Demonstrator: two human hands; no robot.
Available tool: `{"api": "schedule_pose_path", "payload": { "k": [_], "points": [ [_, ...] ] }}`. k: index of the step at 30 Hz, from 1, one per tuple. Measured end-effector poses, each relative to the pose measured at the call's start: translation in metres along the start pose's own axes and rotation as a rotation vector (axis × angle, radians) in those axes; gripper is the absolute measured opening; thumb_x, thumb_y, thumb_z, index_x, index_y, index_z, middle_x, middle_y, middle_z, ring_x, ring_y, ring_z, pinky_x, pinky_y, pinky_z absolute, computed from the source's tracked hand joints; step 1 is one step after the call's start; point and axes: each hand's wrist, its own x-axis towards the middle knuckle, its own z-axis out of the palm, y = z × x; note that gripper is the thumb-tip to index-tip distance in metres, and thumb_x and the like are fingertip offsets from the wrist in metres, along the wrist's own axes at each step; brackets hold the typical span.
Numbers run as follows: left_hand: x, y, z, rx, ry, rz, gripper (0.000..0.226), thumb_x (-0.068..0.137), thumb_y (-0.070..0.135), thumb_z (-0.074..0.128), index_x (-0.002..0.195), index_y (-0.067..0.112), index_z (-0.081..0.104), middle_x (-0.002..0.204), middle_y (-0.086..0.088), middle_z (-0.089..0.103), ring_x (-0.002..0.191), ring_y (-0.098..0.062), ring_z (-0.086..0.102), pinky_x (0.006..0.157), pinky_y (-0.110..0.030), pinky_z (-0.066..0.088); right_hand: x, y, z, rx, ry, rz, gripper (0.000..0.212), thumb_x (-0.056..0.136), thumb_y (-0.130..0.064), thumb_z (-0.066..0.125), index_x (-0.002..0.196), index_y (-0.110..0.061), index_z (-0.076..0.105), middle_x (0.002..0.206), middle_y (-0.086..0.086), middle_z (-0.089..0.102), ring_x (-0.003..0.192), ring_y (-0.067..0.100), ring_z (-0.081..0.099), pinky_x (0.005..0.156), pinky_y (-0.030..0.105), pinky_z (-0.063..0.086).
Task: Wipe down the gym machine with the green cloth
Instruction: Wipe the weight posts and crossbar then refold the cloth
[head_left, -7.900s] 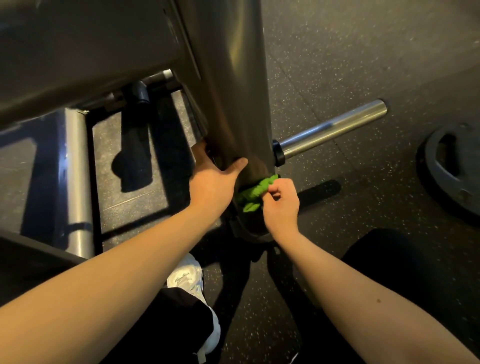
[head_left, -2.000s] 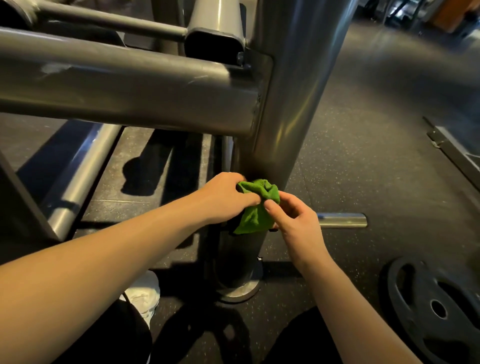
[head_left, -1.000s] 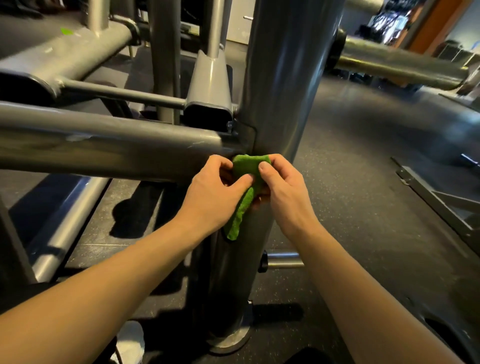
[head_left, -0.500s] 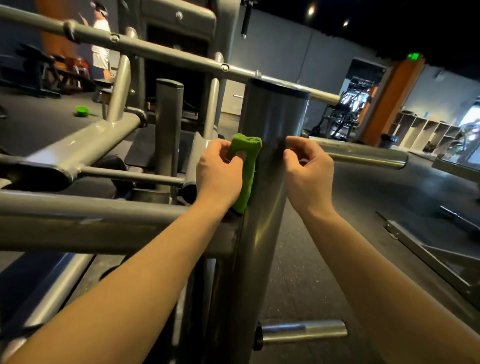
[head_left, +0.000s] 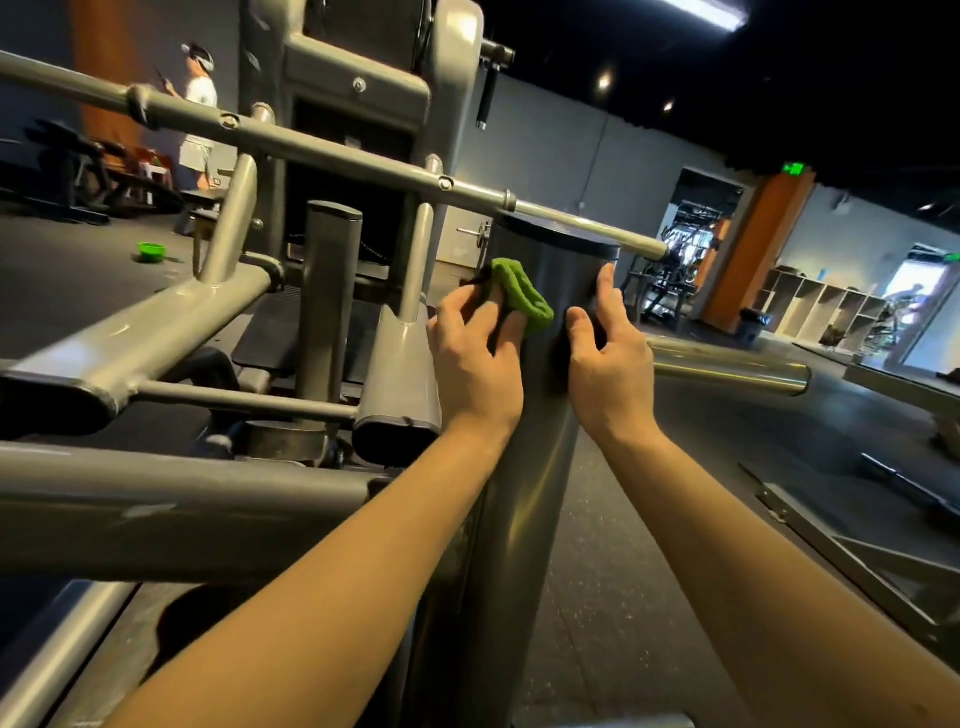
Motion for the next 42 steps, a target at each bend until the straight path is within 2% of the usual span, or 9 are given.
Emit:
{"api": "schedule_pose_path", "payload": {
  "k": [4, 11, 14, 16, 23, 27, 33, 38, 42],
  "points": [
    [0.000, -0.002, 0.006, -0.018, 0.035, 0.064, 0.025, 0.096, 0.020, 0.069, 0.119, 0.010, 0.073, 0.135, -0.010, 0.057, 0.119, -0.022, 0.054, 0.095, -0.028, 0.049, 0.000, 0.007, 0.007, -0.071, 0.048, -0.068, 0.061, 0.105, -0.040, 0.045, 0.161, -0.027, 0.024, 0.163, 0.000, 0.037, 0.143, 0.015, 0.043, 0.119, 0.039, 0.037],
    [0.058, 0.019, 0.005, -0.289, -0.117, -0.263, 0.047, 0.104, 0.026, 0.057, 0.148, 0.017, 0.041, 0.142, -0.003, 0.053, 0.121, -0.009, 0.050, 0.085, 0.002, 0.036, 0.001, 0.012, 0.011, -0.113, 0.095, -0.119, 0.058, 0.107, -0.032, 0.045, 0.160, -0.024, 0.023, 0.163, 0.006, 0.035, 0.135, 0.006, 0.031, 0.112, 0.029, 0.026],
    [0.083, 0.020, 0.000, -0.359, -0.283, -0.332, 0.048, 0.110, 0.033, 0.041, 0.157, 0.026, 0.034, 0.151, -0.001, 0.047, 0.136, -0.012, 0.041, 0.116, -0.024, 0.029, 0.000, 0.012, 0.014, -0.095, 0.100, -0.104, 0.059, 0.106, -0.036, 0.042, 0.161, -0.025, 0.023, 0.163, 0.002, 0.035, 0.132, 0.005, 0.040, 0.116, 0.034, 0.030],
    [0.083, 0.022, -0.001, -0.311, -0.323, -0.382, 0.049, 0.110, 0.041, 0.037, 0.157, 0.028, 0.034, 0.149, -0.003, 0.050, 0.137, -0.016, 0.042, 0.113, -0.030, 0.030, 0.000, 0.011, 0.014, -0.102, 0.100, -0.091, 0.058, 0.107, -0.035, 0.043, 0.161, -0.025, 0.023, 0.164, 0.001, 0.034, 0.137, 0.013, 0.039, 0.117, 0.035, 0.030],
    [-0.014, 0.004, -0.007, -0.130, -0.186, 0.032, 0.061, 0.094, 0.006, 0.066, 0.148, 0.030, 0.051, 0.164, 0.008, 0.033, 0.151, -0.011, 0.030, 0.117, -0.017, 0.029, -0.001, 0.017, 0.016, -0.057, 0.108, -0.061, 0.060, 0.103, -0.043, 0.040, 0.160, -0.030, 0.025, 0.166, 0.002, 0.030, 0.152, 0.012, 0.023, 0.124, 0.051, 0.025],
    [0.002, 0.004, -0.004, -0.170, -0.212, -0.004, 0.062, 0.098, 0.009, 0.064, 0.152, 0.031, 0.044, 0.166, 0.006, 0.029, 0.152, -0.011, 0.027, 0.114, -0.010, 0.025, 0.000, 0.024, 0.012, -0.022, 0.059, -0.067, 0.059, 0.104, -0.041, 0.041, 0.160, -0.031, 0.024, 0.167, -0.001, 0.026, 0.152, 0.007, 0.018, 0.125, 0.052, 0.021],
    [0.062, 0.014, -0.003, -0.310, -0.265, -0.334, 0.045, 0.107, 0.031, 0.051, 0.152, 0.024, 0.048, 0.127, 0.004, 0.061, 0.122, -0.012, 0.053, 0.109, -0.028, 0.042, -0.001, 0.024, 0.014, -0.006, 0.068, -0.055, 0.058, 0.105, -0.040, 0.041, 0.160, -0.032, 0.023, 0.167, -0.001, 0.027, 0.154, 0.013, 0.019, 0.125, 0.052, 0.021],
    [-0.010, 0.004, -0.023, -0.188, -0.271, -0.291, 0.059, 0.102, 0.027, 0.062, 0.155, 0.030, 0.039, 0.154, 0.014, 0.044, 0.137, -0.001, 0.039, 0.097, 0.006, 0.024, -0.002, 0.022, 0.014, 0.008, 0.065, -0.046, 0.057, 0.106, -0.041, 0.040, 0.160, -0.030, 0.026, 0.167, 0.000, 0.027, 0.154, 0.013, 0.020, 0.126, 0.050, 0.020],
    [-0.070, -0.004, -0.038, -0.081, -0.304, -0.322, 0.062, 0.098, 0.034, 0.066, 0.154, 0.038, 0.039, 0.155, 0.018, 0.042, 0.137, -0.006, 0.043, 0.106, -0.020, 0.035, -0.003, 0.025, 0.012, 0.037, 0.063, -0.039, 0.055, 0.106, -0.042, 0.042, 0.158, -0.032, 0.028, 0.166, -0.003, 0.028, 0.148, 0.002, 0.018, 0.125, 0.051, 0.022]
  ]
}}
